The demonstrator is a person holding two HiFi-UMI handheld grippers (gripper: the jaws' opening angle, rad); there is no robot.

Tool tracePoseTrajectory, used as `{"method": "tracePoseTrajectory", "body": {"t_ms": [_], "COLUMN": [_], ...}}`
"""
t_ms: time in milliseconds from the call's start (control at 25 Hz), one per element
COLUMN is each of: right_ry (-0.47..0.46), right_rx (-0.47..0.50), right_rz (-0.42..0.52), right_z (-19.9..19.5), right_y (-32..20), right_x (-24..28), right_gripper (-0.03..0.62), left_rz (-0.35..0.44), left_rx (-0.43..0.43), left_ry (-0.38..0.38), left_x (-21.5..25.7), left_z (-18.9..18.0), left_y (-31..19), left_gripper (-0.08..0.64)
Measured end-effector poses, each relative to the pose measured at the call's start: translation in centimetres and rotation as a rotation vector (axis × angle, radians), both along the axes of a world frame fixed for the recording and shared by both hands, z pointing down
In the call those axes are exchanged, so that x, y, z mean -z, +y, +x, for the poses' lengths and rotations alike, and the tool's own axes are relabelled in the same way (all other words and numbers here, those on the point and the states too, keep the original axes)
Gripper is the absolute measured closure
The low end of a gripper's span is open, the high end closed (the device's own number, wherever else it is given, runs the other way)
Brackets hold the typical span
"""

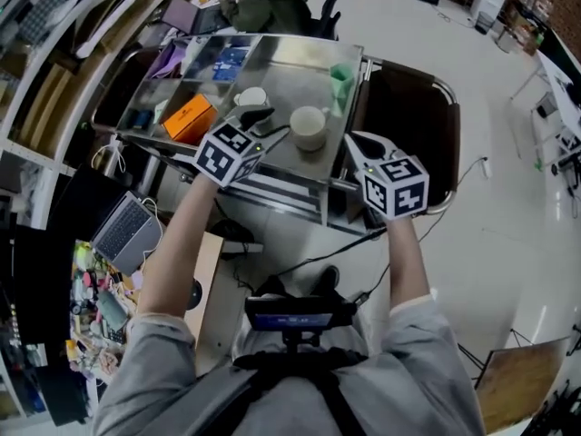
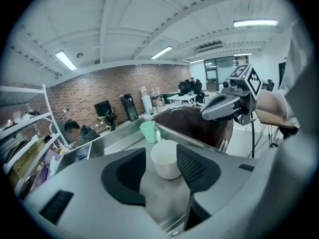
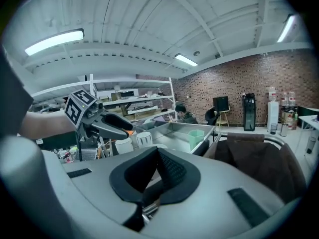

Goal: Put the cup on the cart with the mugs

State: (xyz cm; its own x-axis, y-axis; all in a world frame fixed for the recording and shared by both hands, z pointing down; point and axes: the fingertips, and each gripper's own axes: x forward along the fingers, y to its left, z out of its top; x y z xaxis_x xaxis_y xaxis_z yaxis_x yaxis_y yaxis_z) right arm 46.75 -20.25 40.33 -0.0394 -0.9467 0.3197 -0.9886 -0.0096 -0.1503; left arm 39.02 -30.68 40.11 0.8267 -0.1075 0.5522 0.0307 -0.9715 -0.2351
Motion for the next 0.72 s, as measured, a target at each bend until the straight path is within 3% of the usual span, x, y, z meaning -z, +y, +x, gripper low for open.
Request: {"method": "tracePoseTrajectory", "body": {"t_ms": [120,200,480,720], "right_ry": [-0.005,-0.001,-0.001,-0.016], "right_rx": [-0.001,-0.007,-0.018,-0.059], "right_rz": [0.005,0.001,-0.026,-0.051], "right_z": [-1.2,-2.2,-7.0,-10.2], "right_y": [0.7,1.3,2.8,5.2], "right_x": [0.0,-0.1,-1.3,-3.6], "right_gripper": [0.597,0.597,0.597,0.597], "left_rz": [0.009,0.004,-0.129,-0.235], "left_rx": [0.105,0.171,0.357,0.472], "left_ry": [0.09,0.147,0.267,0.286], "left_x": [1.3,1.8,0.0,-2.8], "left_z": [-2.9,-5.0,-13.1,-19.5], "left_y": [0.1,0.3,0.1,0.5], "left_gripper": [0.495,0.551,0.557,0.557]}}
